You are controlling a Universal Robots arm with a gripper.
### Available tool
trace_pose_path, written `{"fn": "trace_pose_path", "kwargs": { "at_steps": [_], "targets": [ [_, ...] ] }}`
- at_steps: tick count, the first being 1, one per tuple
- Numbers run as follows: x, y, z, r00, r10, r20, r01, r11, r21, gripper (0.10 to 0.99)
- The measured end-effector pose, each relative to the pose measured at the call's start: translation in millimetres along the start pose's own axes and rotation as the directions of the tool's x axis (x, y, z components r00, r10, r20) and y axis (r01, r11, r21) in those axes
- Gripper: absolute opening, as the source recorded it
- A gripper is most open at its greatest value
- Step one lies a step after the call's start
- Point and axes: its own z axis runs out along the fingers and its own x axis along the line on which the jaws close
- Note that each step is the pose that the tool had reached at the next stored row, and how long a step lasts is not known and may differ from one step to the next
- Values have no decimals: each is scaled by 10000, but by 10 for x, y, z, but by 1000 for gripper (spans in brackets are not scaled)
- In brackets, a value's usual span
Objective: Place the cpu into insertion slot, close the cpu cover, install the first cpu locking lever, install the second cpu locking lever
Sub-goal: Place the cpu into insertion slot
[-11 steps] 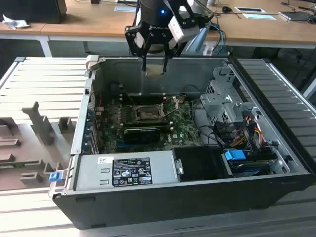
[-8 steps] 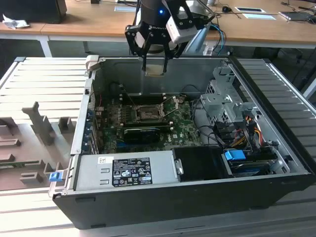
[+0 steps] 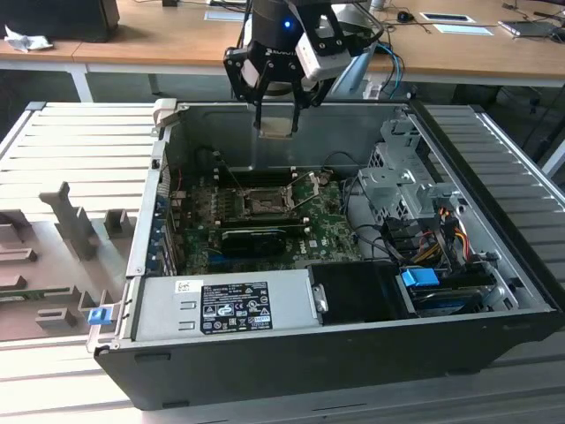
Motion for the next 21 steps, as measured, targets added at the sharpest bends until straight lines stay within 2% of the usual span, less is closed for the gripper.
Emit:
{"fn": "trace_pose_path", "kwargs": {
  "at_steps": [14,21],
  "targets": [
    [-1,-3,32,9999,115,11,-115,9999,-2,525],
    [-1,-3,35,9984,556,50,-556,9985,-13,525]
  ]
}}
